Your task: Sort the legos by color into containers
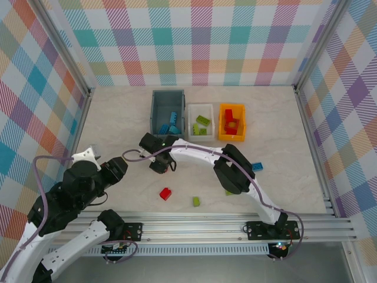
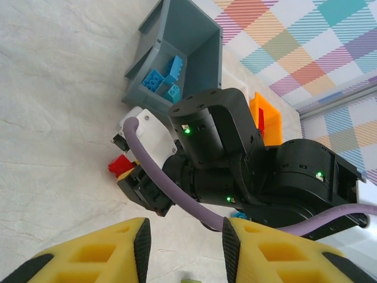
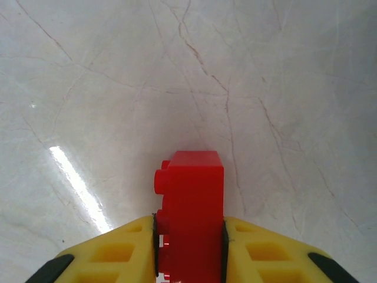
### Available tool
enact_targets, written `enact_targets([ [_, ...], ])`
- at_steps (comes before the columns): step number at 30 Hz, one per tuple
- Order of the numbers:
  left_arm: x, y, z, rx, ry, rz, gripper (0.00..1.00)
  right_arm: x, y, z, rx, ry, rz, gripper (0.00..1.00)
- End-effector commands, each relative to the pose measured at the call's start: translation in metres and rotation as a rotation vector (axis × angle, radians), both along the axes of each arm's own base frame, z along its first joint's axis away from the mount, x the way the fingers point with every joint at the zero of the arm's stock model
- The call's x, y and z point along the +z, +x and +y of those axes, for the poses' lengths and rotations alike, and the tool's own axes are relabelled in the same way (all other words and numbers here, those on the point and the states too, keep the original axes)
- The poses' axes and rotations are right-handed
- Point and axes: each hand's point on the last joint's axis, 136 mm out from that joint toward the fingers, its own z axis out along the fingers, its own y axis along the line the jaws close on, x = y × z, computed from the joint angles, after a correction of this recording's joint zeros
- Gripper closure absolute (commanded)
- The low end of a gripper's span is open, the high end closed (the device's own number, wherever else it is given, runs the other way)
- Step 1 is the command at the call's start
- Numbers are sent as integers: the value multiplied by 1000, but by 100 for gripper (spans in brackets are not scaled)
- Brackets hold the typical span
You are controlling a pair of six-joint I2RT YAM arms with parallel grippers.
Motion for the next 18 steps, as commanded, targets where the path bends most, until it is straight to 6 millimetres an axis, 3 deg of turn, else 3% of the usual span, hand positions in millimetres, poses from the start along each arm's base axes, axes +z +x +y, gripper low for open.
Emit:
enact_targets([
  [1, 1, 6, -14, -49, 8, 4, 61, 62, 5, -6, -65, 139, -24, 73],
  [4, -1, 11, -29, -102, 12, 26, 62, 113, 19, -38, -163, 260, -47, 74],
  [7, -2, 21, -54, -173, -11, 46, 62, 153, 40, -91, -303, 354, -64, 74],
  [9, -2, 30, -73, -218, -33, 60, 63, 169, 56, -132, -414, 396, -72, 75],
  [14, -6, 60, -135, -336, -85, 94, 65, 179, 100, -238, -745, 463, -84, 73],
  [18, -8, 72, -188, -413, -8, 89, 65, 166, 130, -297, -954, 447, -73, 73],
])
